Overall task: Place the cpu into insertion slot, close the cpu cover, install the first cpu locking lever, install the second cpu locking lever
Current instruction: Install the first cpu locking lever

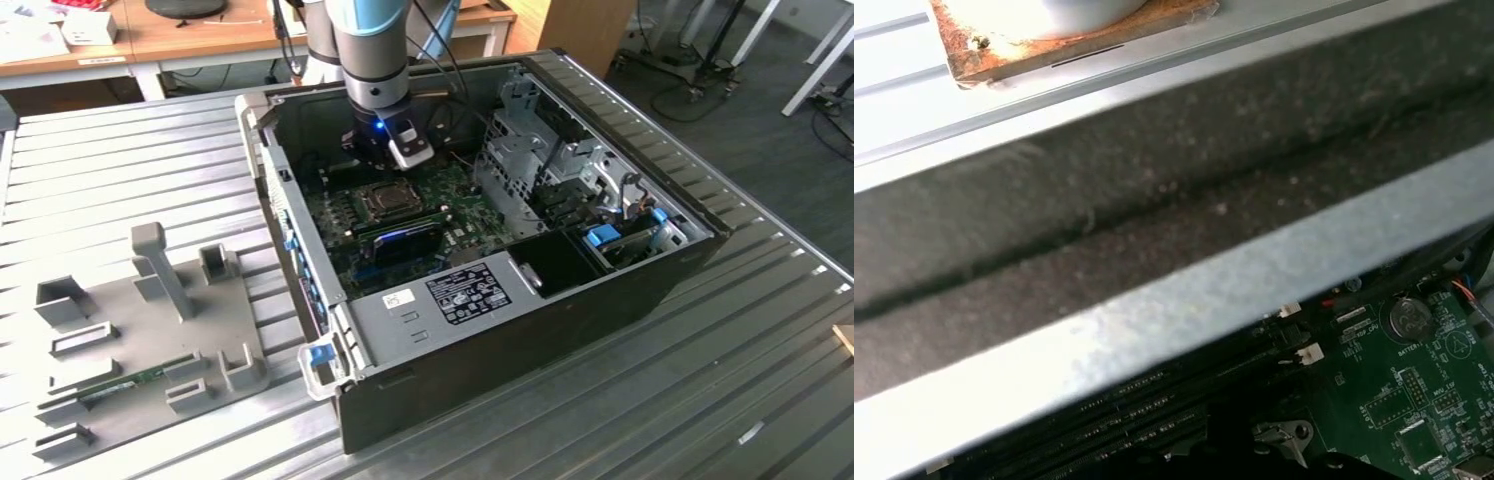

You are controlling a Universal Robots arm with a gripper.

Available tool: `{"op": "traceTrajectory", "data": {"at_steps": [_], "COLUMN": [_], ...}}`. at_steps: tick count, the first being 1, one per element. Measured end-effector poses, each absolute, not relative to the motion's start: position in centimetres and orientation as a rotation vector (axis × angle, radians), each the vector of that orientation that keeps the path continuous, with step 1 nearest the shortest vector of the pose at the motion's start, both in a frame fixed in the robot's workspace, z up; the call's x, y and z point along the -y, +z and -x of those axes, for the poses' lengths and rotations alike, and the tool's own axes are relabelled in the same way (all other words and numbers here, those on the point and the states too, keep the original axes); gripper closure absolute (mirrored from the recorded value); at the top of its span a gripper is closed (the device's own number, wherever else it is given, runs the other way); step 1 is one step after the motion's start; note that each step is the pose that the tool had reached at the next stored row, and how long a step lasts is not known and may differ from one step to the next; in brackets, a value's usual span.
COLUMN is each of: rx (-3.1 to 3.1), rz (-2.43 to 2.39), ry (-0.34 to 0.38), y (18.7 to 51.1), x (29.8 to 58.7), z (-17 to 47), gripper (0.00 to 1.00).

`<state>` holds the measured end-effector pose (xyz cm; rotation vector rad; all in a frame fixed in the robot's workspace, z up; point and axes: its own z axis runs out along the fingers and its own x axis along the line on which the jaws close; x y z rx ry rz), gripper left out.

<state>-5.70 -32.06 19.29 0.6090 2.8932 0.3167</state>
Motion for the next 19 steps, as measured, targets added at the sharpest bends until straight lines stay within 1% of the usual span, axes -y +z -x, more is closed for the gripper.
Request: {"op": "traceTrajectory", "data": {"at_steps": [19], "rx": [-2.892], "rz": [-0.612], "ry": [0.317], "y": [19.02], "x": [32.05], "z": [5.71], "gripper": [0.9]}}
